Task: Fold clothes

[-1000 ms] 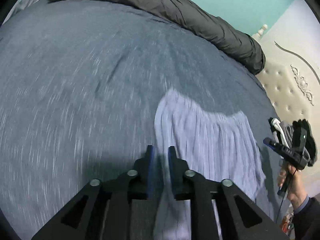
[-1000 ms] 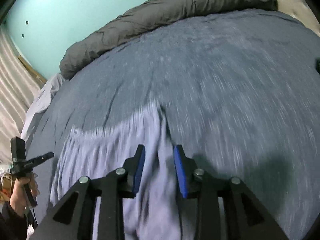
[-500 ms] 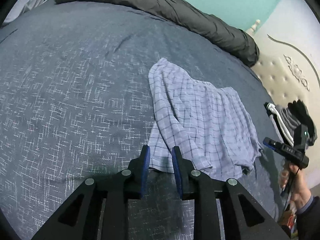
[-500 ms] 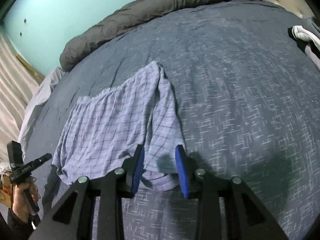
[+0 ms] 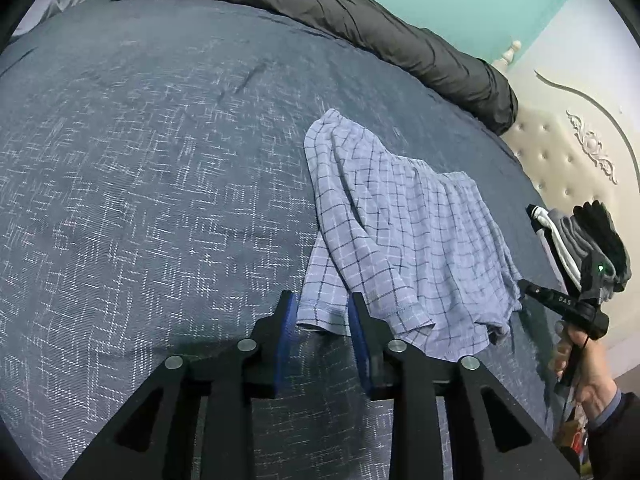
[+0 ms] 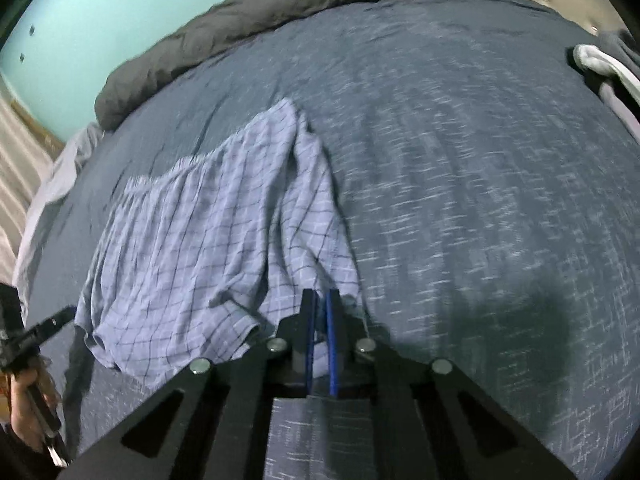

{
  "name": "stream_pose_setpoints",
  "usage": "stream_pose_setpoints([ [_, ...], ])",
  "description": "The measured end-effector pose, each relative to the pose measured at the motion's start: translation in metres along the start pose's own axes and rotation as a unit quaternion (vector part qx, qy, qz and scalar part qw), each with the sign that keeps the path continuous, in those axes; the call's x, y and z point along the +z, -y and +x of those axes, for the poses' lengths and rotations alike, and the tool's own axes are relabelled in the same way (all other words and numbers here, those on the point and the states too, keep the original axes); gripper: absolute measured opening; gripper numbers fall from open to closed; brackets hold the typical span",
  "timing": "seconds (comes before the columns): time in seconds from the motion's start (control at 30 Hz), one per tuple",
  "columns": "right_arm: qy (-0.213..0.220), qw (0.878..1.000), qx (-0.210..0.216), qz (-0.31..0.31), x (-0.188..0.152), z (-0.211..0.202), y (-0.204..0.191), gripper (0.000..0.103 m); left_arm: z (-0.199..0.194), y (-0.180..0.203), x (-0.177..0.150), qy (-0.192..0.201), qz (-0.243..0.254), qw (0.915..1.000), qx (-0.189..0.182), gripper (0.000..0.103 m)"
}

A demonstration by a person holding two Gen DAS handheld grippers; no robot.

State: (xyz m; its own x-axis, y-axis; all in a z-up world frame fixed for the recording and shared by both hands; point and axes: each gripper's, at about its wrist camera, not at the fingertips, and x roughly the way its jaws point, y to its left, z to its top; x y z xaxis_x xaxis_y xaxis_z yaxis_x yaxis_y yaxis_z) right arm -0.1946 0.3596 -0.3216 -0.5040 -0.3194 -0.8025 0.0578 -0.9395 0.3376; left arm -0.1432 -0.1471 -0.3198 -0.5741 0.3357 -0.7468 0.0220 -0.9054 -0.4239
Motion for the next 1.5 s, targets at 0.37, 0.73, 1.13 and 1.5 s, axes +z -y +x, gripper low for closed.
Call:
stream_pose_setpoints([
  [0.37,0.056,0.993,0.040,0.091,-0.006,-0.026,0.051,0.004,0.008,0.005,-0.006,-0.012,0.006,0.9999,-0.006,0.041],
  [0.73,0.091,0.985,0.076,0.122,-0.017,-0.025,0.057,0.004,0.016,-0.003,-0.009,-0.014,-0.013,0.9997,-0.013,0.035],
  [1.13,0.079,0.988,0.079,0.109,-0.008,-0.010,0.046,0.005,0.020,-0.007,-0.012,-0.018,-0.025,0.9991,-0.028,0.002],
  [1.5,0.063,0.989,0.080,0.108,-0.010,-0.004,0.052,0.005,-0.024,-0.059,-0.001,0.035,-0.088,0.9955,0.003,0.002],
])
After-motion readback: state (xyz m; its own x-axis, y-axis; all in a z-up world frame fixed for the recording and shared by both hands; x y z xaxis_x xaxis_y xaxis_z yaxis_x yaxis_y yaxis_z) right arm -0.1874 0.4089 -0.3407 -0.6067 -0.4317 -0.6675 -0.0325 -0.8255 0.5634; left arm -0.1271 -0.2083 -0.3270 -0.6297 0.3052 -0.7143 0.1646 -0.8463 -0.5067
